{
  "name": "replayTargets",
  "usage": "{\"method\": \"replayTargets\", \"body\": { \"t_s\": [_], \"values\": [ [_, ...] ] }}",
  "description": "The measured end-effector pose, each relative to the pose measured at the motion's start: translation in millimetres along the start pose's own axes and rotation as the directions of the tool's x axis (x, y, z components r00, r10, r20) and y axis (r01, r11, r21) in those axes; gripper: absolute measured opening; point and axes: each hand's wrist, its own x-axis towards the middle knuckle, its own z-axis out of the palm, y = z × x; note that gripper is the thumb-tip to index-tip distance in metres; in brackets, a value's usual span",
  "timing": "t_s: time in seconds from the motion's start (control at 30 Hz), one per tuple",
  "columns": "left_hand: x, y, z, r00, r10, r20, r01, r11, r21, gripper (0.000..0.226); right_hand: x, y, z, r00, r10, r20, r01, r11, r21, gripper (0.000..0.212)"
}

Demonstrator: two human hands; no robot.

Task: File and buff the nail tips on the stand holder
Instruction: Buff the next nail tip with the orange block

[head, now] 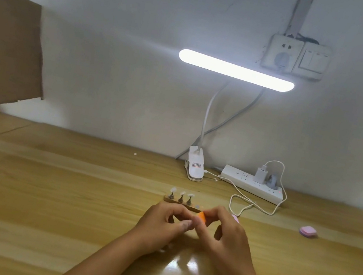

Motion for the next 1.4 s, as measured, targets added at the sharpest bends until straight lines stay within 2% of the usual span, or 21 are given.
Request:
{"method": "replayTargets", "body": {
  "t_s": [0.07, 0.17, 0.3, 0.4, 0.53, 0.63, 0.77, 0.9, 1.0, 1.07, 1.17, 1.27, 1.4],
  "values": [
    [-0.1, 0.2, 0.7, 1.0, 0.008, -0.004, -0.008, 1.0, -0.016, 0.015, 1.2, 2.2, -0.2, 1.0, 0.024, -0.017, -0.024, 1.0, 0.013, 0.021],
    [0.6, 1.4, 0.0, 1.0, 0.007, -0.022, -0.008, 0.999, -0.043, 0.017, -4.2, -2.9, 2.0, 0.996, -0.091, -0.008, 0.091, 0.995, -0.032, 0.031],
    [1.9, 0.5, 0.5, 0.999, 0.018, -0.036, -0.019, 0.999, -0.044, 0.014, -0.8, 1.8, 0.2, 0.999, -0.011, -0.052, 0.01, 1.0, -0.021, 0.033],
    [1.2, -0.3, -0.3, 1.0, 0.017, -0.019, -0.018, 0.999, -0.039, 0.017, -4.5, -0.9, 0.9, 0.996, -0.091, -0.01, 0.091, 0.994, -0.066, 0.035],
    [1.3, -0.6, -0.3, 1.0, 0.024, -0.003, -0.024, 0.999, -0.023, 0.017, 0.1, 4.1, 1.6, 0.999, -0.009, -0.054, 0.008, 1.0, -0.007, 0.033],
    [0.4, 0.5, -0.9, 0.999, 0.02, 0.031, -0.019, 0.999, -0.034, 0.021, -2.2, 0.9, 2.7, 0.994, -0.105, -0.018, 0.104, 0.993, -0.053, 0.037],
    [0.7, 1.8, -0.6, 0.999, 0.031, 0.02, -0.03, 0.999, -0.045, 0.019, 2.1, 5.2, -1.1, 0.998, -0.019, -0.064, 0.021, 0.999, 0.027, 0.037],
    [2.2, 2.2, -3.0, 0.998, 0.039, 0.048, -0.037, 0.998, -0.06, 0.021, -6.0, 0.3, 1.4, 0.989, -0.149, 0.018, 0.15, 0.985, -0.083, 0.041],
    [3.7, 0.4, -4.8, 0.999, -0.011, 0.04, 0.015, 0.995, -0.101, 0.019, -2.8, 2.0, 0.5, 0.996, -0.083, -0.035, 0.081, 0.994, -0.067, 0.04],
    [4.4, -1.8, -6.7, 0.997, -0.04, 0.068, 0.046, 0.995, -0.091, 0.02, -2.7, 0.7, 0.4, 0.994, -0.097, -0.042, 0.092, 0.991, -0.098, 0.038],
    [4.9, -3.2, -9.6, 0.99, -0.036, 0.139, 0.047, 0.996, -0.073, 0.019, -4.3, 0.0, 1.2, 0.993, -0.111, 0.034, 0.112, 0.993, -0.027, 0.034],
    [3.8, -2.3, -7.7, 0.989, -0.025, 0.147, 0.038, 0.996, -0.08, 0.016, 1.0, 4.6, -0.6, 0.999, -0.013, -0.031, 0.014, 1.0, 0.024, 0.033],
    [3.0, -3.1, -4.4, 0.993, -0.018, 0.113, 0.025, 0.998, -0.061, 0.017, -4.5, -1.8, 2.4, 0.994, -0.107, 0.038, 0.106, 0.994, 0.027, 0.038]
  ]
}}
